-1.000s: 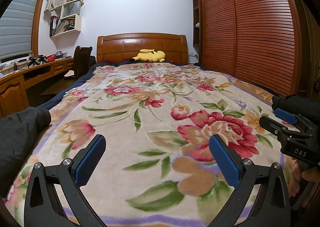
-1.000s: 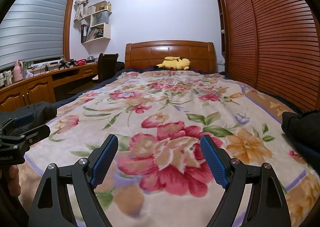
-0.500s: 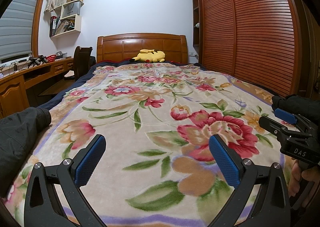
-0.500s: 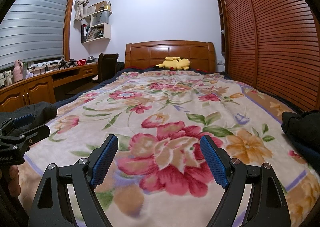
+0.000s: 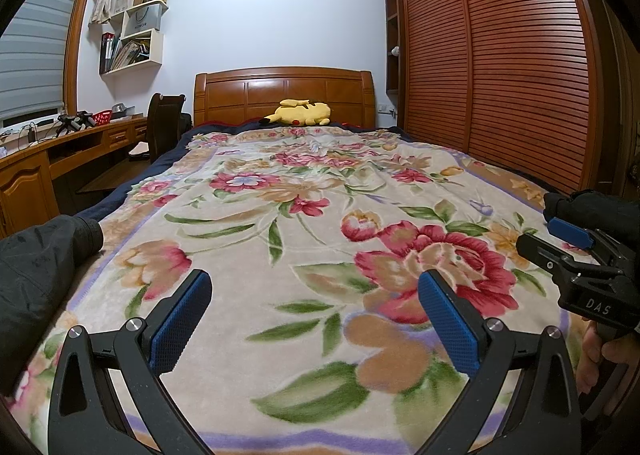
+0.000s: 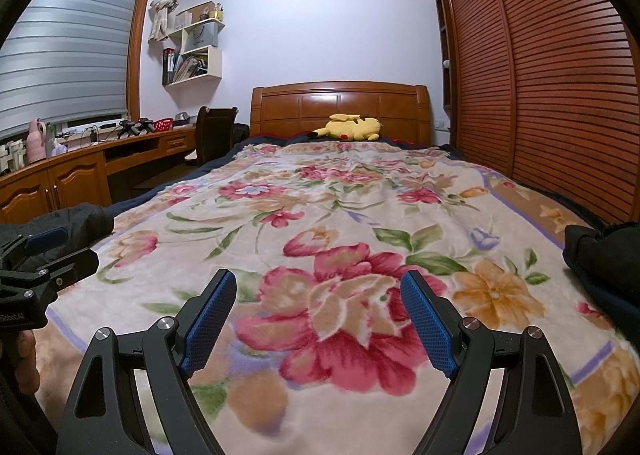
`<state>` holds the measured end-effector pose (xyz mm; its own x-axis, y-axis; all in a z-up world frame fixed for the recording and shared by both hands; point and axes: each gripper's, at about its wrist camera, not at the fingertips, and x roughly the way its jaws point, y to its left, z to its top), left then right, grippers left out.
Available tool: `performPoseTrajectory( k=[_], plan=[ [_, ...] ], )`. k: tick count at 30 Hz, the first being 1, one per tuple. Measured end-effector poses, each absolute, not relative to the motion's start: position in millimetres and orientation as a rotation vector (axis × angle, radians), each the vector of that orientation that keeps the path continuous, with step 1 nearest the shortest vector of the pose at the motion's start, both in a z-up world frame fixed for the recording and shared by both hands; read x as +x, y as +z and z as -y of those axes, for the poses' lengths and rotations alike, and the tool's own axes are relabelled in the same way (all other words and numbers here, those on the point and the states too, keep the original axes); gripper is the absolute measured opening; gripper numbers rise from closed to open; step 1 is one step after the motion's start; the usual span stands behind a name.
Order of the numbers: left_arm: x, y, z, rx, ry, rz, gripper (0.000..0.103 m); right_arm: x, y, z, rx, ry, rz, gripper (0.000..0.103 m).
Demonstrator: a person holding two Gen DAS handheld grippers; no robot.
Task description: Fold large clothes
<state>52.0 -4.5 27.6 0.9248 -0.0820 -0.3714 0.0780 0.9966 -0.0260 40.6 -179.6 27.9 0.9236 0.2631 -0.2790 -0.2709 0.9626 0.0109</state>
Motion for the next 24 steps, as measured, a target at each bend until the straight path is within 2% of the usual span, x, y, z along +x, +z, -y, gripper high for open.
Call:
performPoseTrajectory(
  k=[24],
  plan=[
    [52.0,27.4,4.6,-0.01,-0.083,-0.382,0.103,42.3,29.3,185.1,-0.032,0.28,-0.285,0.086]
  ],
)
